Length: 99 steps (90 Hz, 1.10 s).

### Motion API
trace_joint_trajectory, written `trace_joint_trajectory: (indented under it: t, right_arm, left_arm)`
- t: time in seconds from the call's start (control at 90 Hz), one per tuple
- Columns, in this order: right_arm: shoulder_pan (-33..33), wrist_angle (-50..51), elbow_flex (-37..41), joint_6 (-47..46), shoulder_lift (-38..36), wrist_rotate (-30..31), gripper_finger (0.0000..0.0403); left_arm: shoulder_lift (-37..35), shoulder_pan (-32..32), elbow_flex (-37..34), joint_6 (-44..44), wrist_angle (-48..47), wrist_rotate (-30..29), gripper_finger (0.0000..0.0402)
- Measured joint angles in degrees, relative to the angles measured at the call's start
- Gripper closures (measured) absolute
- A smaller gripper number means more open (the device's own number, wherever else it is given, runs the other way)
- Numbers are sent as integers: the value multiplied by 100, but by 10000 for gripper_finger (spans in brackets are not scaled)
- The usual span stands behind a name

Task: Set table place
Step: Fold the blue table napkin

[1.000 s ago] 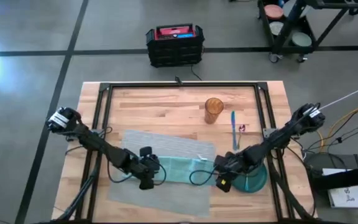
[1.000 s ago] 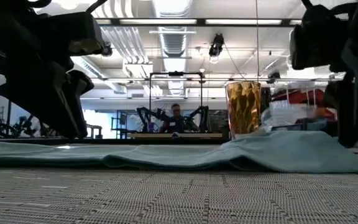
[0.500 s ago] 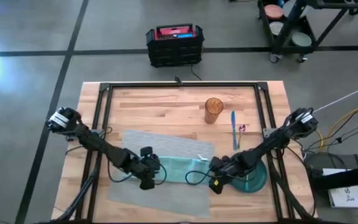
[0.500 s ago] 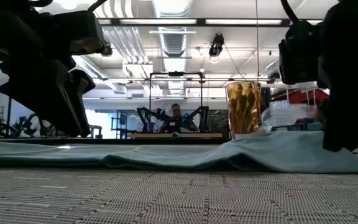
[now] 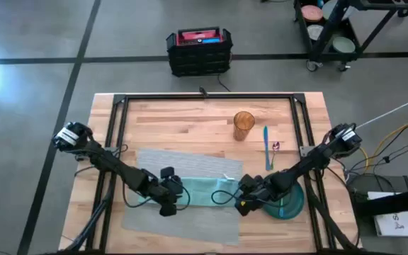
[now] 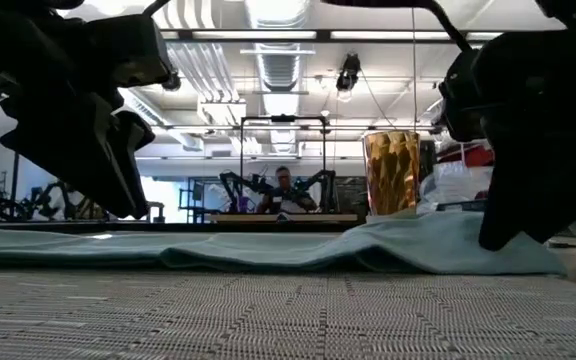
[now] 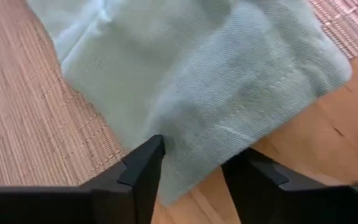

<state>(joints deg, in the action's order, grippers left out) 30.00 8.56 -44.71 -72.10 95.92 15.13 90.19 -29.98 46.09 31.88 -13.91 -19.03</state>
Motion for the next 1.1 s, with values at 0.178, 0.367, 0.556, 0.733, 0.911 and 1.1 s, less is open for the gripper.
trace_joint_trajectory:
  t: [0.178, 0.367, 0.556, 0.733, 0.911, 1.1]
  right_arm:
    - [-15, 5, 4, 91, 28, 256, 335]
    - [-11, 49, 2, 336, 69, 258, 396]
    - [-8, 218, 0, 371, -7, 225, 400]
    - [-4, 201, -2, 365, -76, -5, 401]
    - [-3, 202, -178, 589, -283, -422, 402]
    - [-92, 192, -554, 1035, -576, -606, 402]
  left_arm:
    - [0, 17, -5, -278, 333, -7, 288]
    - [88, 149, -162, -682, 1262, -7, 288]
    - [585, 426, -199, -737, 1594, -4, 288]
    - [1064, 637, -200, -699, 2099, -4, 288]
    - [1352, 664, -186, -700, 2712, -50, 288]
    - [1392, 664, -188, -741, 2834, -23, 288]
